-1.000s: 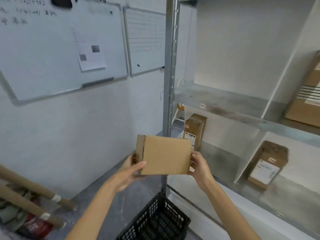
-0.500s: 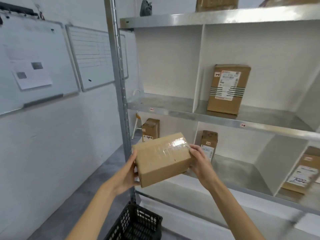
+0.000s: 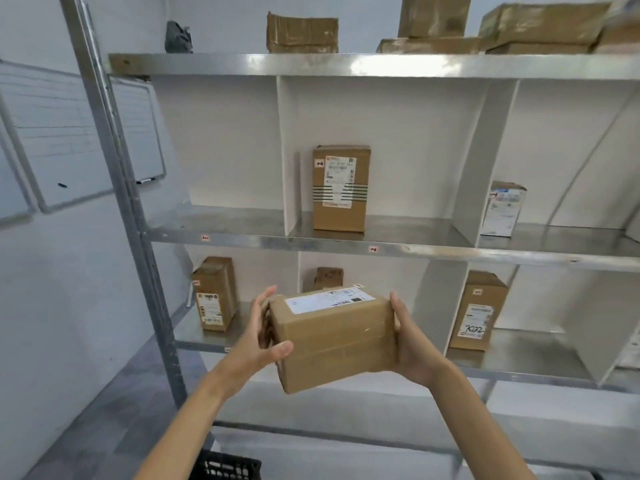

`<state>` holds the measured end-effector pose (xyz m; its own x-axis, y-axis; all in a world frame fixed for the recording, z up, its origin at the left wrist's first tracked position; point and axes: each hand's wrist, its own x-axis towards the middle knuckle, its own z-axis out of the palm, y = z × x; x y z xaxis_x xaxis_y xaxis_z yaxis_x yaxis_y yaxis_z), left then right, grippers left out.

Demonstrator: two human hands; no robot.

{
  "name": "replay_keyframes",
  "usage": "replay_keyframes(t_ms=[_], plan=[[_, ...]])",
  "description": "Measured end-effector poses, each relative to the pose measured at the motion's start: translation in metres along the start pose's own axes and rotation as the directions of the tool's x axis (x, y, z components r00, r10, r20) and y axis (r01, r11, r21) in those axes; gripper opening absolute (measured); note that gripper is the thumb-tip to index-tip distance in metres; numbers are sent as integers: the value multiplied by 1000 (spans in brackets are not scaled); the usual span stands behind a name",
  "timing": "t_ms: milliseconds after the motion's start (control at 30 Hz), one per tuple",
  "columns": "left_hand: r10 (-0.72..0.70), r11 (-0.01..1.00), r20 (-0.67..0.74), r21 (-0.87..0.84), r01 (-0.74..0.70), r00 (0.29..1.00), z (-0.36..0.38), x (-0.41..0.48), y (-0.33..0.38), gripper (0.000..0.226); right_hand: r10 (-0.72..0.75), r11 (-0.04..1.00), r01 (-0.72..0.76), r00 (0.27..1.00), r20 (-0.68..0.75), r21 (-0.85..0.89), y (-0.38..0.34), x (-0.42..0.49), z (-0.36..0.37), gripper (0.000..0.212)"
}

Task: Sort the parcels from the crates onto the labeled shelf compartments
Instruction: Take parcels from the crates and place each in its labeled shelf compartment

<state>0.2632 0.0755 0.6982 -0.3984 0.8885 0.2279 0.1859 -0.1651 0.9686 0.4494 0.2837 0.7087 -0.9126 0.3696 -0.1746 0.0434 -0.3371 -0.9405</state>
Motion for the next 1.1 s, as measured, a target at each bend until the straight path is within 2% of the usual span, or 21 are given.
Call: replay_keyframes(t_ms=[100,200,333,433,500,633,767,900,1000,1100], plan=[[-34,999,77,32,31,996,12,9,-3,120,-13,999,11,999,-48,-40,-10,-12,-18,58],[-83,997,146,13,82,986,22,20,-7,126,-94,995,91,991,-93,-36,-14,-21,-30,52],[-108,984,46,-134,114,993,39,32,-13,121,-278,960,271,949,-146,-72,-8,-25,-33,57],[-158,914,154,-352,203,975,47,34,-20,103,-377,911,344,918,-125,-226,-13,-34,-35,70],[-237,833,185,-467,297,954,47,33,-22,96,-386,883,344,919,-77,-319,-19,-41,-42,75],[-250,871,203,-380,312,947,50,32,-23,65,-319,817,344,938,134,-462,-30,-48,-42,86],[-260,883,141,-367,294,955,57,33,-19,82,-348,776,400,916,198,-487,-38,-45,-41,81],[-195,882,125,-411,230,973,58,31,-21,69,-354,744,405,914,200,-532,-43,-40,-44,77],[-137,883,64,-445,151,988,59,31,-24,66,-463,700,430,881,96,-570,-40,-32,-42,72],[-98,880,-56,-471,60,994,63,36,-25,80,-567,790,453,797,-211,-413,-30,-20,-31,71]])
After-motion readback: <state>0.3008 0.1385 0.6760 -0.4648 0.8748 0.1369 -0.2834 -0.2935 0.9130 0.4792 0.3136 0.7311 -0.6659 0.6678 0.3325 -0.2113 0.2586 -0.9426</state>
